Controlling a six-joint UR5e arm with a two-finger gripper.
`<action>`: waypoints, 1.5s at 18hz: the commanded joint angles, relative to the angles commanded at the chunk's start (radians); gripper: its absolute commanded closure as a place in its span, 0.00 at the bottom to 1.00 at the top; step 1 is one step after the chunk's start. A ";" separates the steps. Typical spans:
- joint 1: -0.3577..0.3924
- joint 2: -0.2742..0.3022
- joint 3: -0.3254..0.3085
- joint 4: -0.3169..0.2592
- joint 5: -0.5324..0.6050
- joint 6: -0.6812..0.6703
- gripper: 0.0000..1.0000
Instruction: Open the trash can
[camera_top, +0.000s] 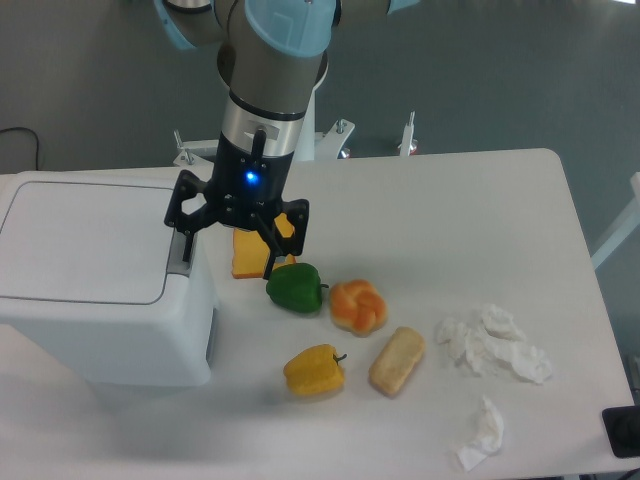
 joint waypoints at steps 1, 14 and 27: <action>0.000 0.000 0.000 0.000 0.000 0.000 0.00; 0.000 -0.002 -0.008 0.002 0.000 0.000 0.00; 0.000 -0.002 -0.017 0.002 0.000 0.002 0.00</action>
